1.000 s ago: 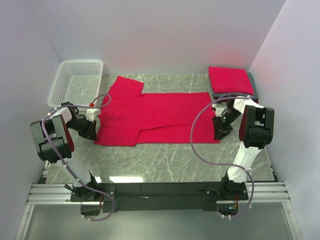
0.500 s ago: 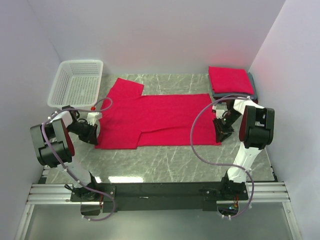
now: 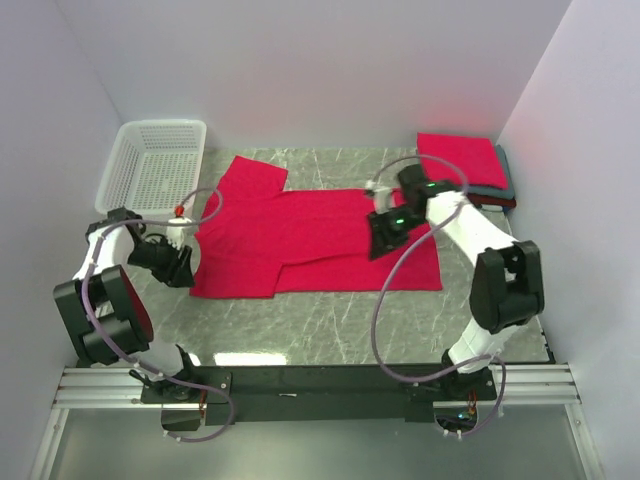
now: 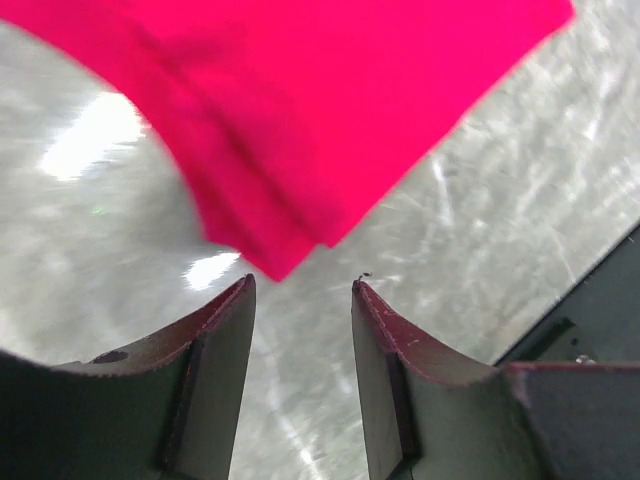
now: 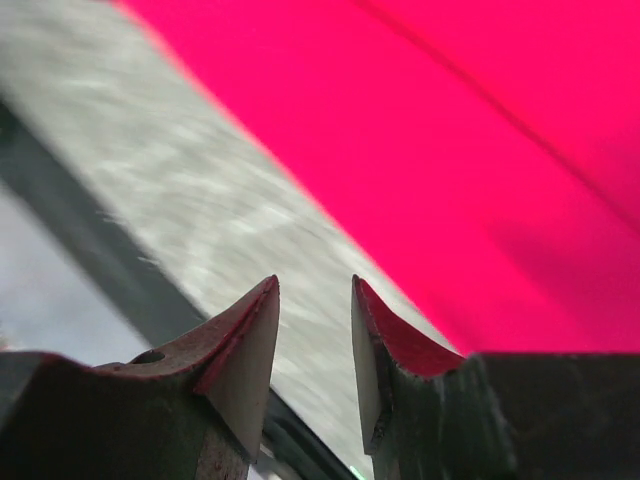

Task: Fold and stack the t-shirts
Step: Fold the tshirt

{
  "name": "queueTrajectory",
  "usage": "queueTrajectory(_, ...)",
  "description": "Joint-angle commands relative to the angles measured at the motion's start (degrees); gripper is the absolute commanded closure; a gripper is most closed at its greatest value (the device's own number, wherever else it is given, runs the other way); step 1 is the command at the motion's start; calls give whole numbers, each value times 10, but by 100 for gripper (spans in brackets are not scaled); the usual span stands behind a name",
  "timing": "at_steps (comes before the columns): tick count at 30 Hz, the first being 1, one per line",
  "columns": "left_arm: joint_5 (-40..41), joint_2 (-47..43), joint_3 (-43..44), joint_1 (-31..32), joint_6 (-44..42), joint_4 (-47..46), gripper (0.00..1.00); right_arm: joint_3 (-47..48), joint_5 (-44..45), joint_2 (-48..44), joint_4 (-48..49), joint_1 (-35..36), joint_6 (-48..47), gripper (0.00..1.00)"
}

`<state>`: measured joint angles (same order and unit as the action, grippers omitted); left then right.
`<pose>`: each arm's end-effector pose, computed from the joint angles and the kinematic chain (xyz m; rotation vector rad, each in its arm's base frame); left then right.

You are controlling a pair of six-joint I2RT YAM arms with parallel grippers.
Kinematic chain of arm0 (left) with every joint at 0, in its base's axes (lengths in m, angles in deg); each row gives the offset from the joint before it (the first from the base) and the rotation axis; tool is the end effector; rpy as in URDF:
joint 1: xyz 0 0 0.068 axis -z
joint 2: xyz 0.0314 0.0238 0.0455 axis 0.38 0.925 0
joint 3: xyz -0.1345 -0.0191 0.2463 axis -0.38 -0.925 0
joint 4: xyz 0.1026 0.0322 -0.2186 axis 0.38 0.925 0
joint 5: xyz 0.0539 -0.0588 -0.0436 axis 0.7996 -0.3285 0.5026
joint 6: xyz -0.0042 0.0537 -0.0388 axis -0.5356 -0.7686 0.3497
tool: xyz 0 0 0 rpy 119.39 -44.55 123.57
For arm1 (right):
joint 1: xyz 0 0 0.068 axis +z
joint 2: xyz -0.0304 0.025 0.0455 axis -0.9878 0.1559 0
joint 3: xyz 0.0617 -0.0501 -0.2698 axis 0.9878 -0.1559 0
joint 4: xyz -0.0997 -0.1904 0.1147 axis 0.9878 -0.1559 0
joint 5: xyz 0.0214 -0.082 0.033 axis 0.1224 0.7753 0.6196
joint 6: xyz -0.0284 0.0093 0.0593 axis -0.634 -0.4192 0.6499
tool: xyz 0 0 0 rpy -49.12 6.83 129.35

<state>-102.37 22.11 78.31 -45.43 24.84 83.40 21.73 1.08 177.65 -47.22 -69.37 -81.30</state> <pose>0.2310 0.0647 0.2167 0.7689 2.5170 -0.6199 0.3001 0.0913 0.2490 -0.8001 2.6272 0.7936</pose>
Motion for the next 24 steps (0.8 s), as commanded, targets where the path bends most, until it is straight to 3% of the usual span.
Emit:
queueTrajectory(1,-21,-2,-40,17,-19,4,51,-20,-101,22,111,90,142,58)
queueTrajectory(8,15,31,-84,32,20,-47,50,-13,-98,101,300,228,303,53)
queueTrajectory(11,28,32,-94,31,27,-60,49,-2,-93,135,353,256,359,51)
queueTrajectory(17,20,61,-80,32,45,-75,48,23,-97,207,416,293,445,41)
queueTrajectory(24,-1,88,-77,35,47,-76,49,38,-115,257,447,325,491,41)
